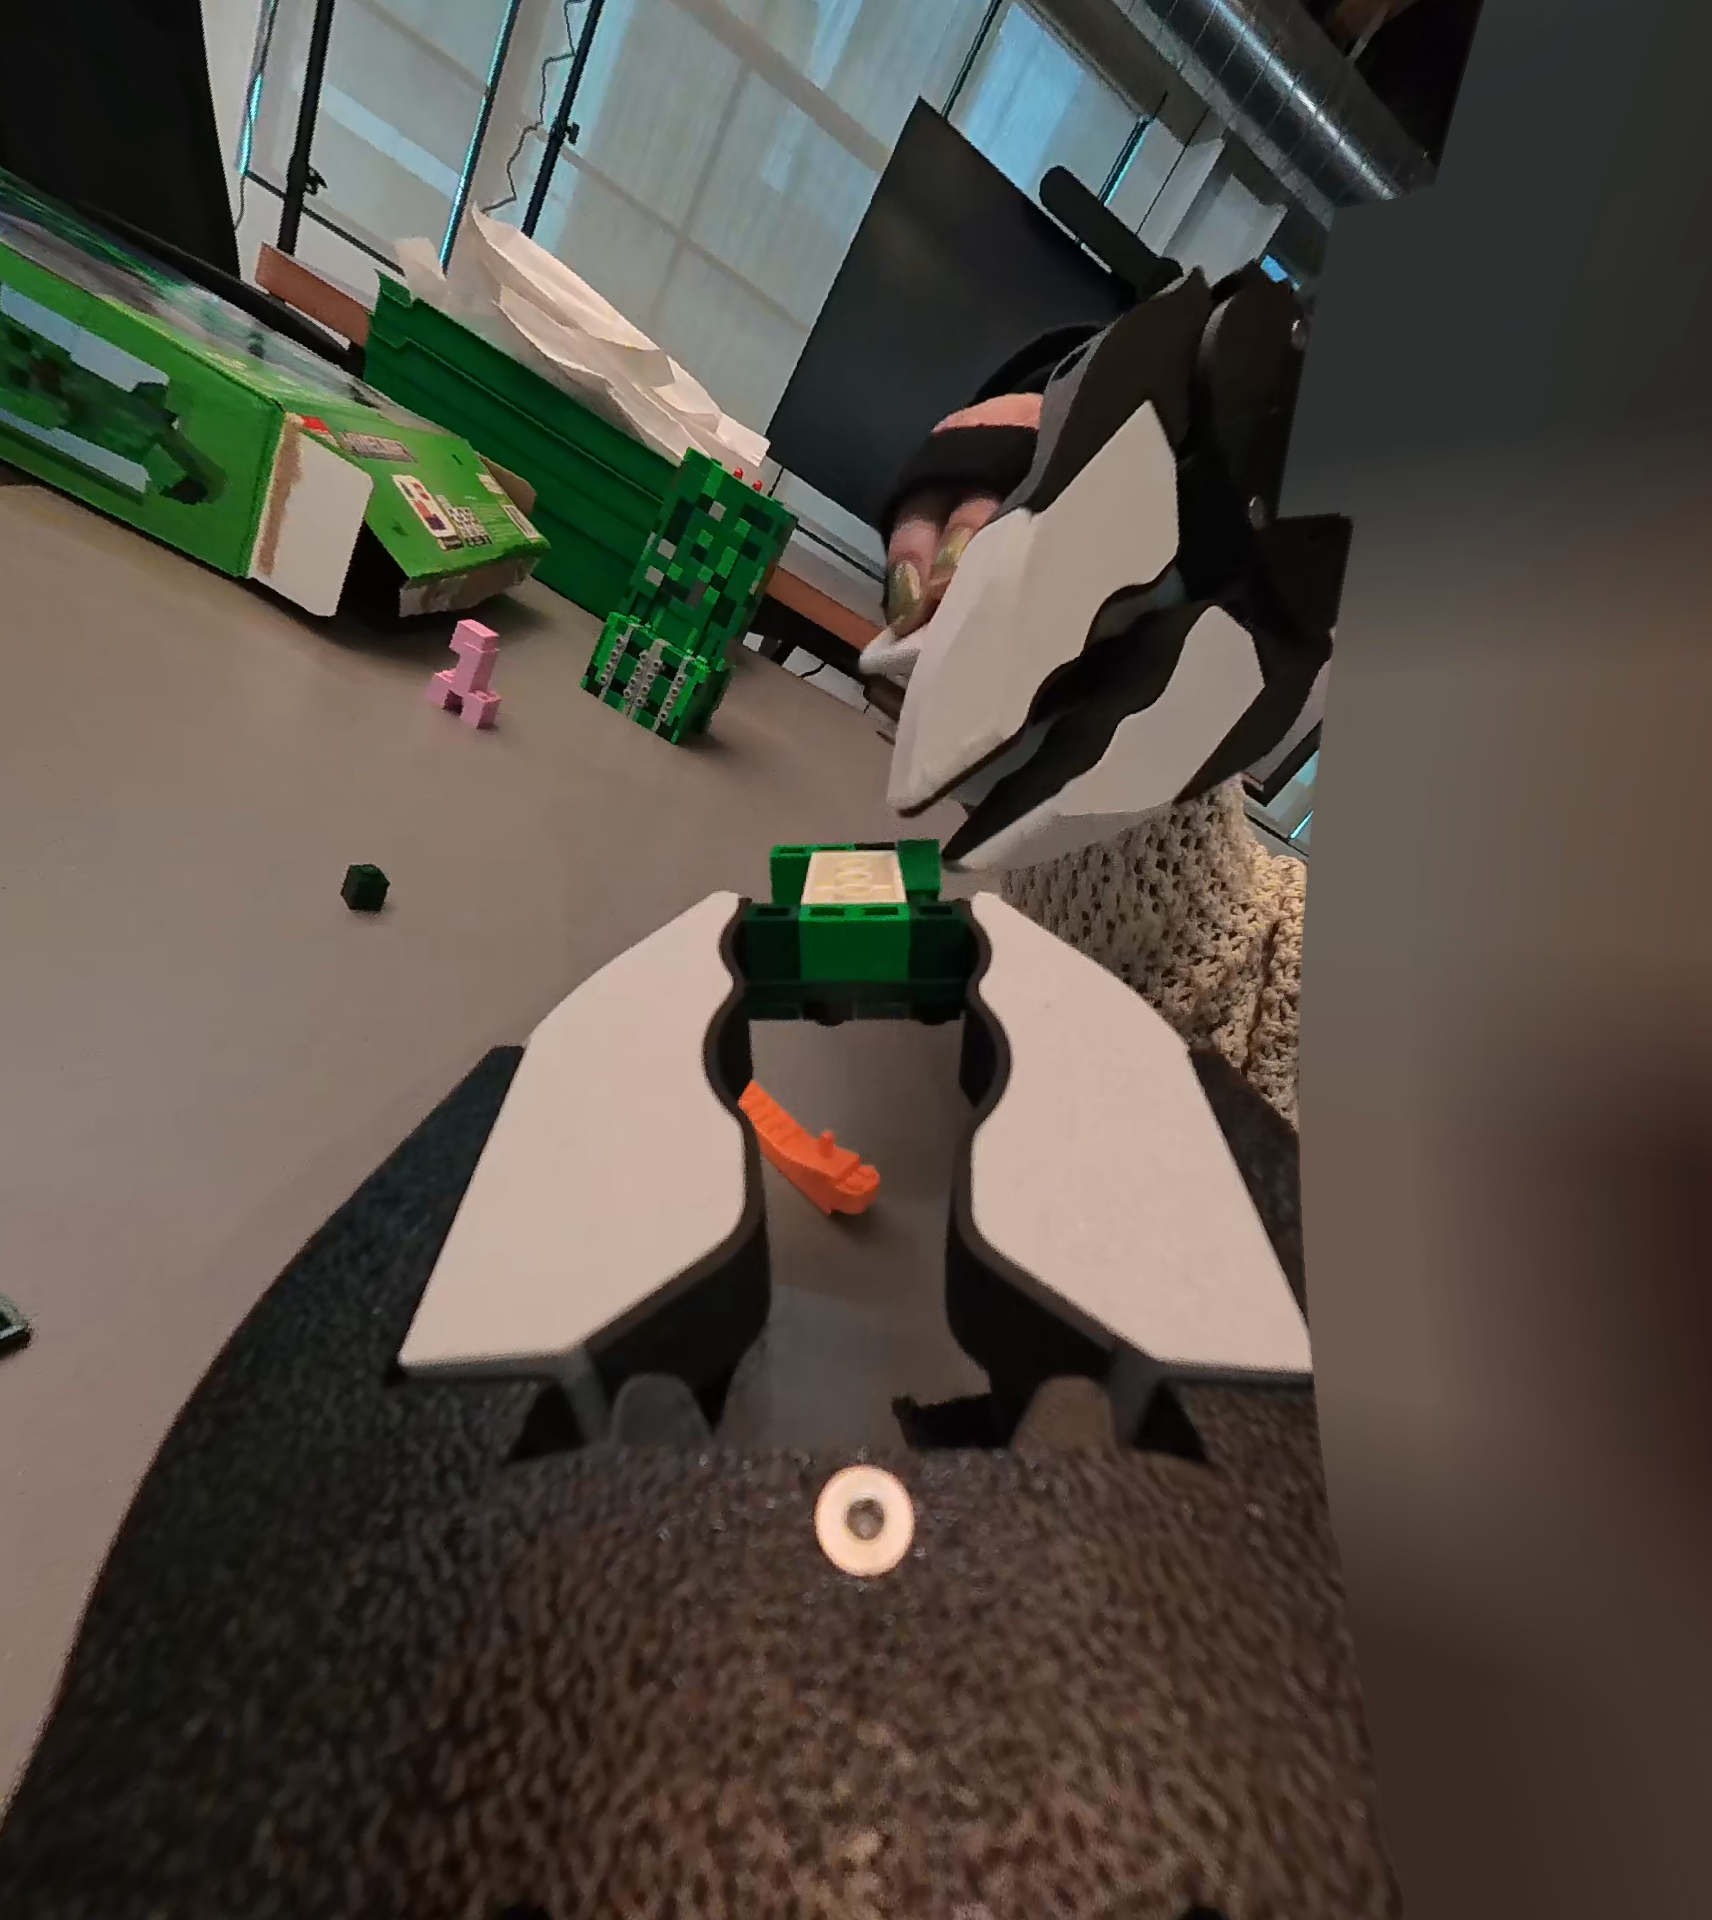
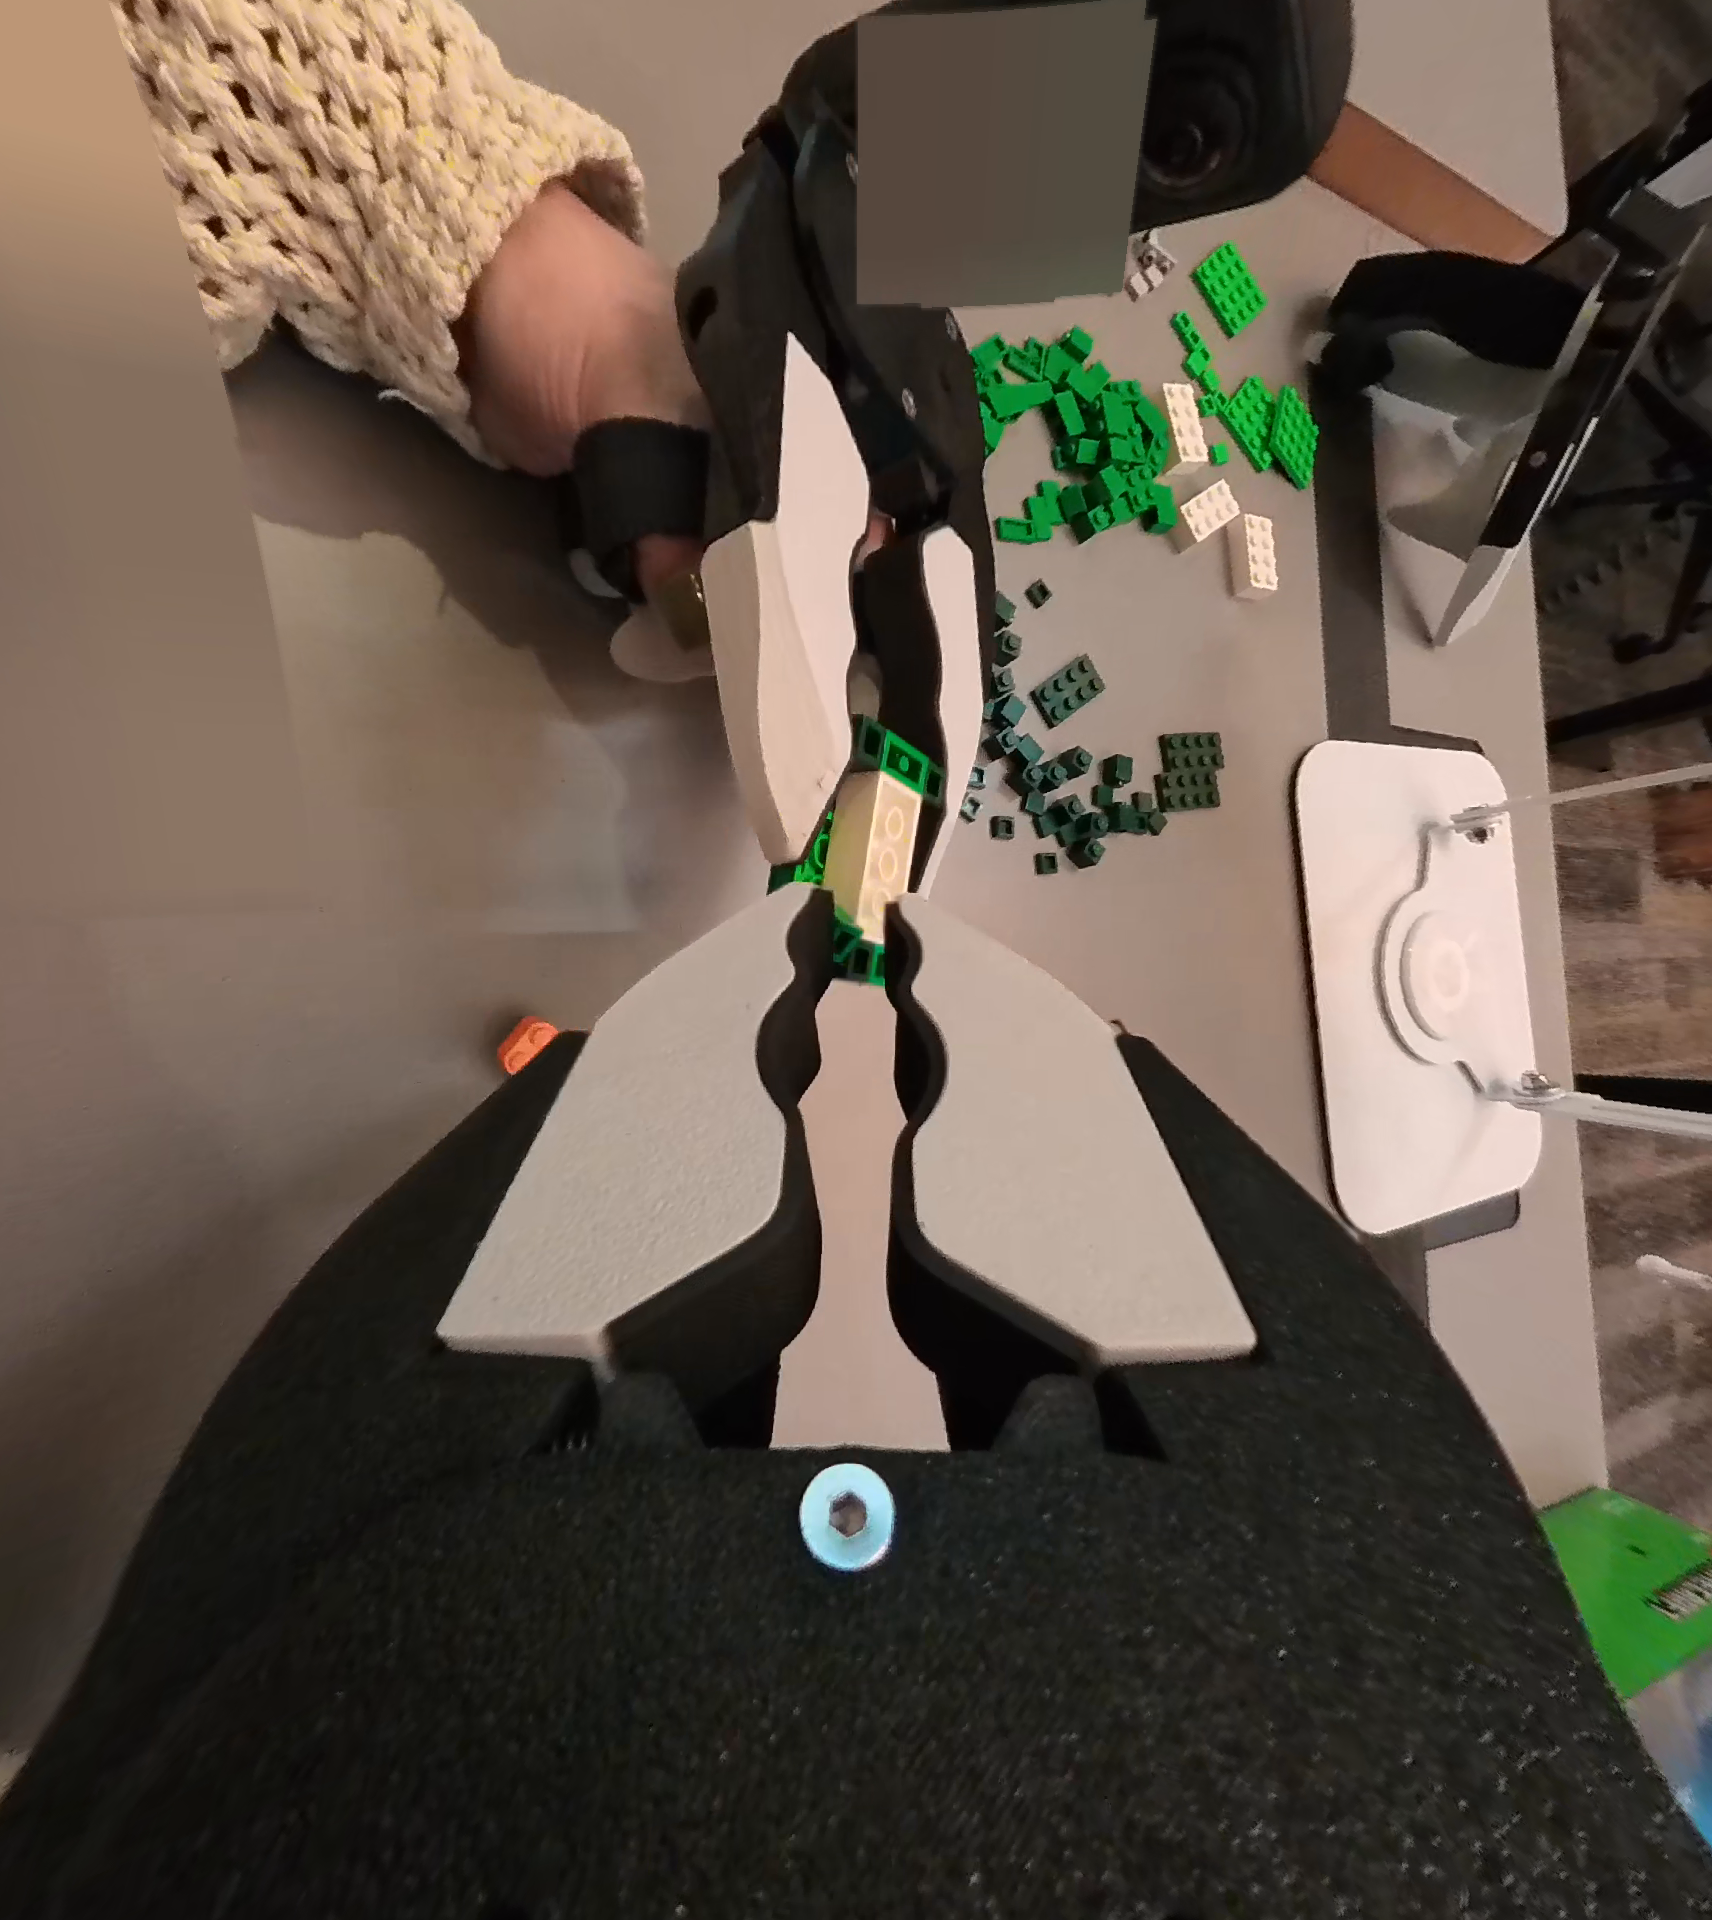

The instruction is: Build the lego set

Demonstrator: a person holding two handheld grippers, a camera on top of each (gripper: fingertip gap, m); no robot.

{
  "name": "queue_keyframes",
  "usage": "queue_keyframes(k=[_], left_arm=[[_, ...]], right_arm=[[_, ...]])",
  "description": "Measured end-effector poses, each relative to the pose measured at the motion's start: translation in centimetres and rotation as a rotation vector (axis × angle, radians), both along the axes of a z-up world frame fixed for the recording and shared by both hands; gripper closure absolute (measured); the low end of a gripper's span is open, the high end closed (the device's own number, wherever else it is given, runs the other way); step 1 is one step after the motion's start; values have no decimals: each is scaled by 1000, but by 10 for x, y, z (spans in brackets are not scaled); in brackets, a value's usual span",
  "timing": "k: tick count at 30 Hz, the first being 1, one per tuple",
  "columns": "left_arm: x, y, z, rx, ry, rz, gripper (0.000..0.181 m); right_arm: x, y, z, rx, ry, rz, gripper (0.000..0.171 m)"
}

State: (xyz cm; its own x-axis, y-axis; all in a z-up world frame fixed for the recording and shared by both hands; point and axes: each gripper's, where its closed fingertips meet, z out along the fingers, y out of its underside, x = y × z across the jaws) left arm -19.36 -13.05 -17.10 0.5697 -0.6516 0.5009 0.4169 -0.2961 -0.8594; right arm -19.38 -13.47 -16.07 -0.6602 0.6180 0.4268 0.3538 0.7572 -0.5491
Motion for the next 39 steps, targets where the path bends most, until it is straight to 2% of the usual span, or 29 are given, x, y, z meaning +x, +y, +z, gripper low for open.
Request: queue_keyframes(k=[11, 27, 30, 33, 36, 39], left_arm=[[-3, 0, 3, 16, -18, 17, 145], [-7, 1, 5, 31, -27, 40, 145], [-18, 4, 11, 92, -26, 148, 145], [-41, 1, 26, 233, 20, 376, 146], [-54, -4, 34, 319, 174, 558, 145], [-59, -6, 36, 355, 290, 668, 145]], right_arm=[[0, 2, 2, -16, -4, -31, 164], [11, 8, -5, -79, -112, -81, 164], [9, 12, -2, -103, -95, -104, 164], [-9, 22, 12, -188, 9, -207, 164], [-28, 21, 29, -422, 98, -265, 158], [-45, 19, 37, -692, 113, -327, 158]])
